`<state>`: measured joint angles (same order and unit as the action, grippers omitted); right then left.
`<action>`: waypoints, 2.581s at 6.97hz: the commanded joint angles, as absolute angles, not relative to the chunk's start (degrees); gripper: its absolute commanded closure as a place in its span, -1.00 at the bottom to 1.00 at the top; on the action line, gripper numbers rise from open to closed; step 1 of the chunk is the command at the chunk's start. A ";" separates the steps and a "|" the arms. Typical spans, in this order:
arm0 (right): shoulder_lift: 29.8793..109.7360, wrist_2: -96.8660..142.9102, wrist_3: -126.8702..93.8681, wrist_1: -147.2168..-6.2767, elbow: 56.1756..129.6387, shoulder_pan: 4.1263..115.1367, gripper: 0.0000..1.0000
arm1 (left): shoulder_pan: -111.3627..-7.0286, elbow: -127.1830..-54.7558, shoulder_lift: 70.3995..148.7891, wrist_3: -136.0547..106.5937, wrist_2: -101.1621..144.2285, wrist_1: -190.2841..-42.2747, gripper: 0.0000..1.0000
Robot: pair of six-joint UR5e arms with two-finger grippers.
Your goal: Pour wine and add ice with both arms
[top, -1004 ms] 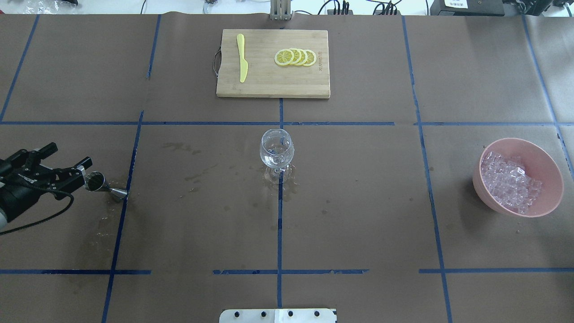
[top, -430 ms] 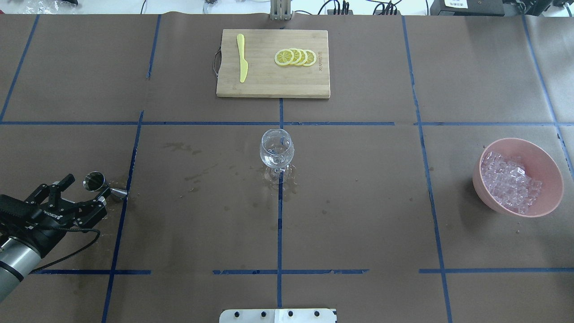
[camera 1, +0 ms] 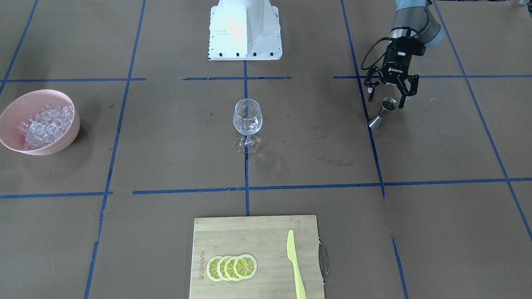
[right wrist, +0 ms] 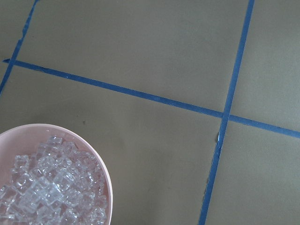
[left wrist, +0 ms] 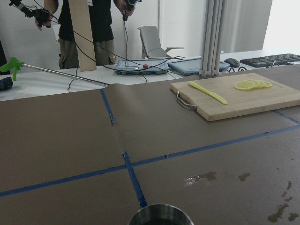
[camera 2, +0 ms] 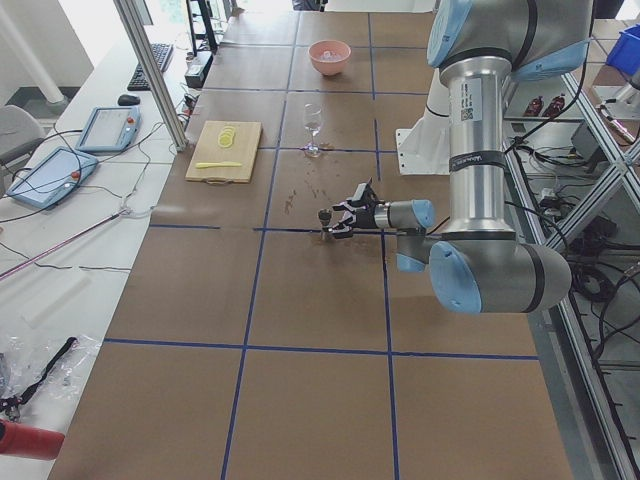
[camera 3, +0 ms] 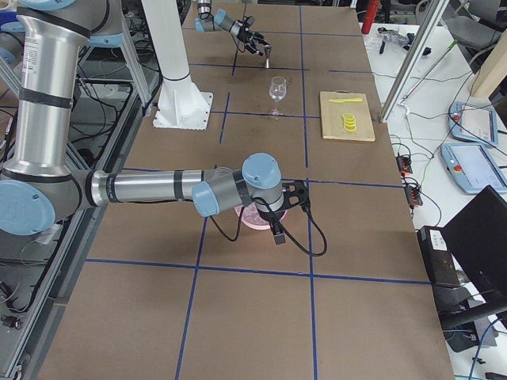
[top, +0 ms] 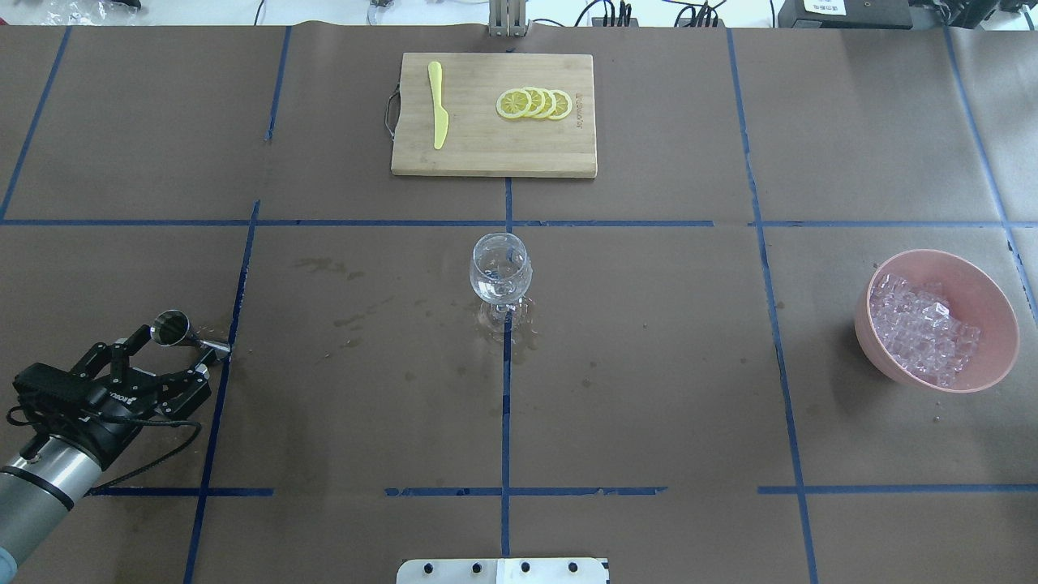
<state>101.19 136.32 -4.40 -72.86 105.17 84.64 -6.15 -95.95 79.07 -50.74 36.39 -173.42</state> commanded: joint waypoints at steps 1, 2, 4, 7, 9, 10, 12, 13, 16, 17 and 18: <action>101.08 136.32 -4.39 -72.86 105.12 84.64 -1.00 | -6.06 -90.02 83.30 -52.82 36.30 -173.67 -0.95; 100.90 136.32 -4.48 -72.86 105.12 84.64 -1.00 | -6.15 -89.39 83.76 -52.91 36.30 -173.93 -0.79; 100.55 136.23 -4.40 -72.86 105.12 84.64 -1.00 | -6.15 -88.69 83.76 -53.96 36.47 -174.02 -0.56; 100.02 136.23 -4.48 -72.86 105.03 84.64 -1.00 | -6.33 -88.77 83.23 -55.28 36.47 -174.72 -0.56; 99.67 136.14 -4.48 -72.86 105.03 84.64 -1.00 | -6.42 -88.86 83.06 -56.07 36.30 -174.99 -0.56; 99.58 136.14 -4.48 -72.86 105.03 84.64 -1.00 | -6.42 -88.86 83.23 -56.07 36.30 -174.99 -0.56; 99.58 136.14 -4.48 -72.86 105.03 84.64 -1.00 | -6.42 -88.77 83.58 -55.99 32.98 -175.25 -0.55; 99.58 136.14 -4.48 -72.86 105.03 84.64 -1.00 | -6.42 -88.77 83.50 -55.99 32.87 -175.25 -0.55; 99.67 136.14 -4.48 -72.86 104.94 84.64 -1.00 | -6.24 -88.59 83.76 -55.55 31.64 -175.17 -0.31; 99.67 136.14 -4.40 -72.86 104.85 84.64 -1.00 | -6.24 -88.51 83.76 -55.55 31.47 -175.25 -0.07; 99.67 136.14 -4.48 -72.86 104.85 84.64 -1.00 | -6.24 -88.16 83.76 -55.37 31.46 -175.17 0.02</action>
<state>99.67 136.14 -4.45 -72.86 104.89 84.64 -6.27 -88.46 83.73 -55.51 31.55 -175.21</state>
